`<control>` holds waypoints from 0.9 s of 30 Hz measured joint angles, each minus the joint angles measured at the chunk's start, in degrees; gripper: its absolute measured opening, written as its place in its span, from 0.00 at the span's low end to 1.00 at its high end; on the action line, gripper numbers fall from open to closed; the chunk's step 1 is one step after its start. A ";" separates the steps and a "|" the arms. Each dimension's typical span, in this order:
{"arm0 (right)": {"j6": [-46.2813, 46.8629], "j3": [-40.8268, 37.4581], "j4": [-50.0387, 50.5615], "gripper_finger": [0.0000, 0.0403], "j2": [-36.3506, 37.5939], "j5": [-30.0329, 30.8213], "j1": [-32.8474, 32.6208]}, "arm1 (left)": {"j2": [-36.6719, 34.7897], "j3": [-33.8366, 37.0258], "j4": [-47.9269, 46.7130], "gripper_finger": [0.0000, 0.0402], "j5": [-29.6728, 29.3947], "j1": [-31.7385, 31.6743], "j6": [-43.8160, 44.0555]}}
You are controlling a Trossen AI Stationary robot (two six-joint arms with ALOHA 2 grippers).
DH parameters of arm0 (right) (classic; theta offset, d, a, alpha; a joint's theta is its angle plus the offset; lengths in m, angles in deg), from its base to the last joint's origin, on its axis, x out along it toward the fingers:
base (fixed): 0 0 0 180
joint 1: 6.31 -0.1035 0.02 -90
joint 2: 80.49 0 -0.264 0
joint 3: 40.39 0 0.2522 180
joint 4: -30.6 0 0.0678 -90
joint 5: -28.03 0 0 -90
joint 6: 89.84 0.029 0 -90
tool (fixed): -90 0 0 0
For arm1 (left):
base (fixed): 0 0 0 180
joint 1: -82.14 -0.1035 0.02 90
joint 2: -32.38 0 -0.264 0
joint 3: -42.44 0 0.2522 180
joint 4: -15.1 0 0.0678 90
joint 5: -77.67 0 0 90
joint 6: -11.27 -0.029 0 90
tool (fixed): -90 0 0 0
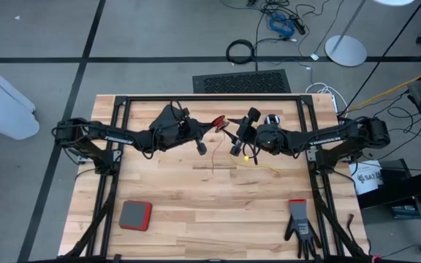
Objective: Coil cords
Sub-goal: Uncoil the red wire from the spool
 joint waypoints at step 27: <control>-1.25 -0.04 -2.72 0.40 0.06 1.15 0.44 | 0.00 -0.02 -2.19 0.02 0.84 0.15 0.11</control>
